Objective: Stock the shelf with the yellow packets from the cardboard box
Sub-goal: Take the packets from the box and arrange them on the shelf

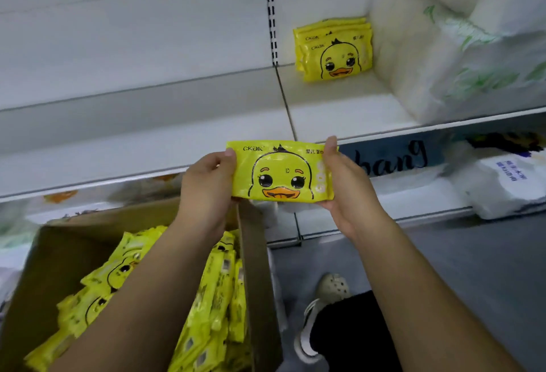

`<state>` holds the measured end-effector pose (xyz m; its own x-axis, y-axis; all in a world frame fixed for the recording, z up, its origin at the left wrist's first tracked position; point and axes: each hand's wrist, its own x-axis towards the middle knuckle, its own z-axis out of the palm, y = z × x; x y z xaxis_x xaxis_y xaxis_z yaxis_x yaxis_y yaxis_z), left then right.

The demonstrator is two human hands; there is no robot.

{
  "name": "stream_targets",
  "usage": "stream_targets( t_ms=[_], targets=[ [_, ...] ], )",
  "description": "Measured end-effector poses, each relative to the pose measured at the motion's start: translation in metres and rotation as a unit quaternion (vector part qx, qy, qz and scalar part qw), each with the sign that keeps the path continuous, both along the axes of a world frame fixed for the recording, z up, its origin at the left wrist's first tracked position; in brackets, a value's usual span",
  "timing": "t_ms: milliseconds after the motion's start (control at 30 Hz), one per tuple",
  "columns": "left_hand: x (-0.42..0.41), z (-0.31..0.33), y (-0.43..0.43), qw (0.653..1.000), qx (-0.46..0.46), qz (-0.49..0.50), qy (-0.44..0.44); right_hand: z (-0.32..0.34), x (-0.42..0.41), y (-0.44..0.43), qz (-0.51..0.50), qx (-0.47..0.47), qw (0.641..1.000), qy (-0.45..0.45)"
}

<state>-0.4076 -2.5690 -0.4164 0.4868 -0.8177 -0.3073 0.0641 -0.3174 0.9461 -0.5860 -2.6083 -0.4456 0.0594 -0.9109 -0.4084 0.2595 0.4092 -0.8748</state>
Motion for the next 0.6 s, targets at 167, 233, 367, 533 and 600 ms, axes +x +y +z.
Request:
stream_targets(
  t_ms=[167,233,367,533,600],
  targets=[
    [0.020,0.008,0.046,0.994,-0.052,0.079,0.046,0.005,0.030,0.025,0.004,-0.005,1.000,-0.007],
    [0.026,0.009,0.056,0.990,-0.065,0.095,0.081,0.009,0.037,0.028,0.003,-0.008,1.000,-0.024],
    [0.029,0.008,0.063,0.978,-0.076,0.107,0.162,0.015,0.044,0.026,-0.003,0.000,0.999,-0.040],
    [0.036,0.012,0.053,0.961,-0.093,0.122,0.231,0.013,0.040,0.021,0.095,0.023,0.989,-0.112],
    [0.042,0.014,0.046,0.953,-0.097,0.125,0.260,0.010,0.037,0.020,0.110,0.003,0.988,-0.109]
  ],
)
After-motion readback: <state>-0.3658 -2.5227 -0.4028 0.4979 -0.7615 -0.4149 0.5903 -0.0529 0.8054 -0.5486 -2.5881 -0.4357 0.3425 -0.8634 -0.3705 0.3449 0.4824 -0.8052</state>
